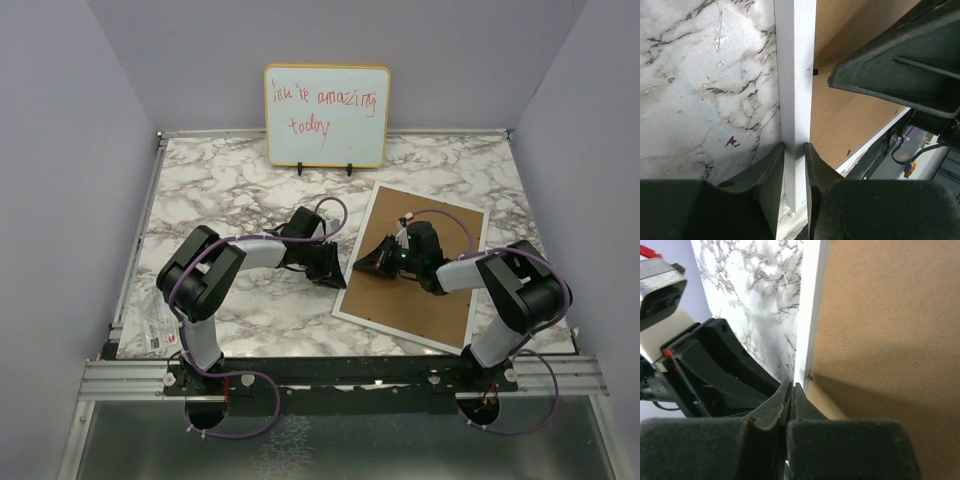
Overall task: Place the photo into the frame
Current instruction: Install the photo frame at the center of the board.
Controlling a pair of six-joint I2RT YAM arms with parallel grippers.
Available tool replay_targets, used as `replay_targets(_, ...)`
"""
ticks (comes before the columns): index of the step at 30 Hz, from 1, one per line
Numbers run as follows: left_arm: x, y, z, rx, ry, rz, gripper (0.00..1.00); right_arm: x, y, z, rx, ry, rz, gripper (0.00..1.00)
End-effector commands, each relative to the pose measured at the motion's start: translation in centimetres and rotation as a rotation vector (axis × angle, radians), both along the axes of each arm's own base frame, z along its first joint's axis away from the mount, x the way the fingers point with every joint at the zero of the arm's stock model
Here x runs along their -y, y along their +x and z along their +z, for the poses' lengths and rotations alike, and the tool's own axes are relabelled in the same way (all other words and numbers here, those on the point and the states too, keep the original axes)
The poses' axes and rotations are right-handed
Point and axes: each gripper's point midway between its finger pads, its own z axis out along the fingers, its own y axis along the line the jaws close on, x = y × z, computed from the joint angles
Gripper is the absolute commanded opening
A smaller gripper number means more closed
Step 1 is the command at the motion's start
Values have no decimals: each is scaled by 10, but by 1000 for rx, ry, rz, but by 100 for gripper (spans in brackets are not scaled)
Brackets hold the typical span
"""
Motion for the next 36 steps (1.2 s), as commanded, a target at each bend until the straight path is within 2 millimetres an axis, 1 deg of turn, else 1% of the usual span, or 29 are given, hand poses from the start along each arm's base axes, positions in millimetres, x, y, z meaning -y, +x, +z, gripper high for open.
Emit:
replay_targets(1,-58,-24,-71,-74,315,27,24,-5,5,-2,6,17,10,1)
replay_targets(5,-58,-25,-71,-77,314,27,24,-5,4,-6,-1,20,9,1)
replay_targets(12,-58,-24,-71,-77,313,29,24,-7,4,-3,15,46,11,1)
replay_targets(17,-58,-24,-71,-77,313,29,24,-7,2,-5,11,54,9,1)
replay_targets(24,-58,-24,-71,-76,313,29,24,-4,-3,-24,-39,14,8,1)
replay_targets(29,-58,-25,-71,-78,314,29,24,5,-10,-41,-85,-40,-8,1)
replay_targets(36,-59,-25,-72,-76,317,30,24,11,-15,-52,-108,-83,-13,1)
